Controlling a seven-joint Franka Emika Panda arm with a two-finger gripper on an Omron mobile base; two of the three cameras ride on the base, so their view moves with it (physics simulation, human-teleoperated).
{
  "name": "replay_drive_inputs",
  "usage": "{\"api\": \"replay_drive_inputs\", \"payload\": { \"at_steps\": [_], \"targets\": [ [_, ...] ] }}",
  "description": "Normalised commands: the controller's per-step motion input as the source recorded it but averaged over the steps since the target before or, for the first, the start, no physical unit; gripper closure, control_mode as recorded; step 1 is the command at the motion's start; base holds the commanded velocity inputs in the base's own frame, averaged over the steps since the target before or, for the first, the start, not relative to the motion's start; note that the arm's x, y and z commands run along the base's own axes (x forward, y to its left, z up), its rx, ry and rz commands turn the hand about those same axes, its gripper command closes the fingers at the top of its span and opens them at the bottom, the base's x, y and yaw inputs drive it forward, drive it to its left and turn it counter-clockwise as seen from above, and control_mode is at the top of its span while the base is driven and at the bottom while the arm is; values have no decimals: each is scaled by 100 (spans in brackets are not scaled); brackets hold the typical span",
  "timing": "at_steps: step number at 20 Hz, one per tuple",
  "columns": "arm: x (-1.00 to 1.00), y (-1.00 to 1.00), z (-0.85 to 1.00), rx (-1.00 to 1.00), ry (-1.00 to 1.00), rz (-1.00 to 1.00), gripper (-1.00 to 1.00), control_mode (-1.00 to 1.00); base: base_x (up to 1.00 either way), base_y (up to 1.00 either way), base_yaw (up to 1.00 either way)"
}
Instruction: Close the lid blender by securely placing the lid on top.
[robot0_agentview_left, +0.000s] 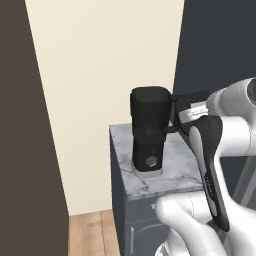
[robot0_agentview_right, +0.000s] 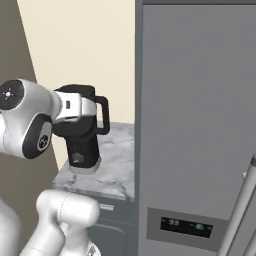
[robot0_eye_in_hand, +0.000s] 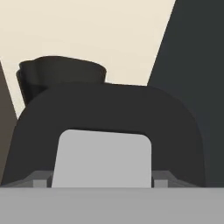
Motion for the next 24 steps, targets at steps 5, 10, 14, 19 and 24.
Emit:
{"api": "replay_drive_inputs", "payload": {
  "at_steps": [5,10,14,19,24],
  "targets": [
    [28,20,44,0,-17,10,100,-100,0,0,0],
    [52,25,41,0,-3,8,100,-100,0,0,0],
    [80,24,33,0,6,4,100,-100,0,0,0],
    [82,17,30,0,24,0,100,-100,0,0,0],
    [51,27,13,0,21,0,100,-100,0,0,0]
  ]
}}
